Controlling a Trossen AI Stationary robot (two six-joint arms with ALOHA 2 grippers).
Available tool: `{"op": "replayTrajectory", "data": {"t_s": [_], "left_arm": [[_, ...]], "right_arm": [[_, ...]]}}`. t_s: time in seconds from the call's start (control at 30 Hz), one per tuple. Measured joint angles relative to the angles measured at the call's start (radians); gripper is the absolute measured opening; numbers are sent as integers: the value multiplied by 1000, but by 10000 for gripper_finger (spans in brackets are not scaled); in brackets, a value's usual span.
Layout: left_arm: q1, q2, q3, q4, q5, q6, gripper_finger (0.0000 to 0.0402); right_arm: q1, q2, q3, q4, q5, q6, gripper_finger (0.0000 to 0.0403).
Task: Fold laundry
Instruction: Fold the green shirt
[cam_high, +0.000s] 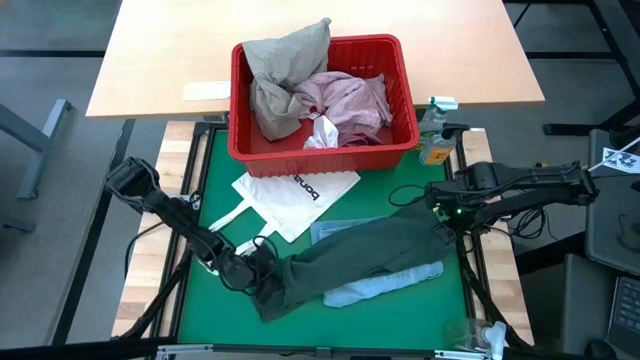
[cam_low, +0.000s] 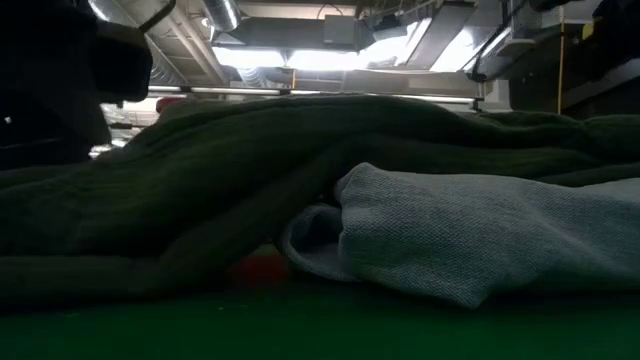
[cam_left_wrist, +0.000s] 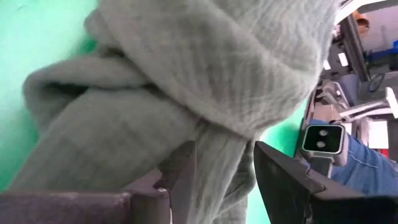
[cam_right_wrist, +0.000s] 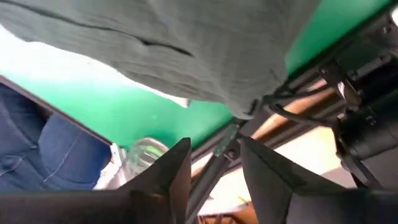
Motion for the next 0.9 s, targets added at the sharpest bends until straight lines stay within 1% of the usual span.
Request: {"op": "replayTrajectory", "data": {"t_s": [0.1,0.23,0.37,0.47,0.53,0.73,0.83,0.9], "left_arm": [[-1,0,0,-15,-4,-4,151],[0,0,0,-17,-32,-5,147],[0,0,0,-17,-71,-4,147],[0,0,0,-19,-98,-4,147],[0,0,0,-21,-117,-4,147],[0,0,0,-28,-139,-4,147],[0,0,0,-33,-153,-4,147],[0,0,0,-34,-171,-4,147]], "right_arm": [[0,0,49,1,33,-1,141],[0,-1,109,11,112,-1,141],[0,-1,130,79,170,-2,141],[0,-1,121,158,219,-14,141],[0,5,102,236,249,-54,140],[0,22,28,453,241,-106,140],[1,29,-2,515,241,-107,140],[1,37,-19,523,241,-106,140]]}}
